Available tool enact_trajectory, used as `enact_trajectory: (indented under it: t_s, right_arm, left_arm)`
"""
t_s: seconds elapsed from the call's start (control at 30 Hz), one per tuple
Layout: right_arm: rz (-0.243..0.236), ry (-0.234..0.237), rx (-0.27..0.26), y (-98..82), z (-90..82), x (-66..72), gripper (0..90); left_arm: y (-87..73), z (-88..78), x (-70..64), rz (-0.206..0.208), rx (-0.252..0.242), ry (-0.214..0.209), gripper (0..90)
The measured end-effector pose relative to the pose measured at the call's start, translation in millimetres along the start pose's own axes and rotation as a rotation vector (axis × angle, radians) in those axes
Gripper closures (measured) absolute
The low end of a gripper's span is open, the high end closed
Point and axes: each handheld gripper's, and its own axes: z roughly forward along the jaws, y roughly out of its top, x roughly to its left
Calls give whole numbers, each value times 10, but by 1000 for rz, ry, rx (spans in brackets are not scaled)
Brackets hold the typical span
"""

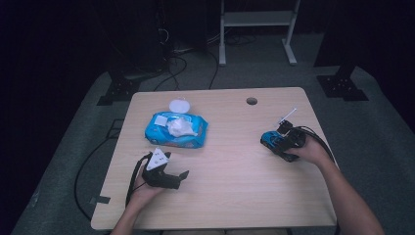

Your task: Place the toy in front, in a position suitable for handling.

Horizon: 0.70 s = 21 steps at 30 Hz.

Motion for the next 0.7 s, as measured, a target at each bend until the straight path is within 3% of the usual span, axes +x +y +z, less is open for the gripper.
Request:
enact_trajectory:
  t_s: [0.37, 0.47, 0.7]
  right_arm:
    - [31, 20, 10, -41, -31, -26, 255]
    - [11, -2, 11, -48, -43, 1, 256]
    - [10, 5, 8, -69, -71, 24, 256]
  left_arm:
    - [-8, -16, 30, -9, -4, 10, 24]
    - [-7, -18, 26, -7, -4, 12, 24]
    - [-7, -29, 32, -9, -10, 19, 24]
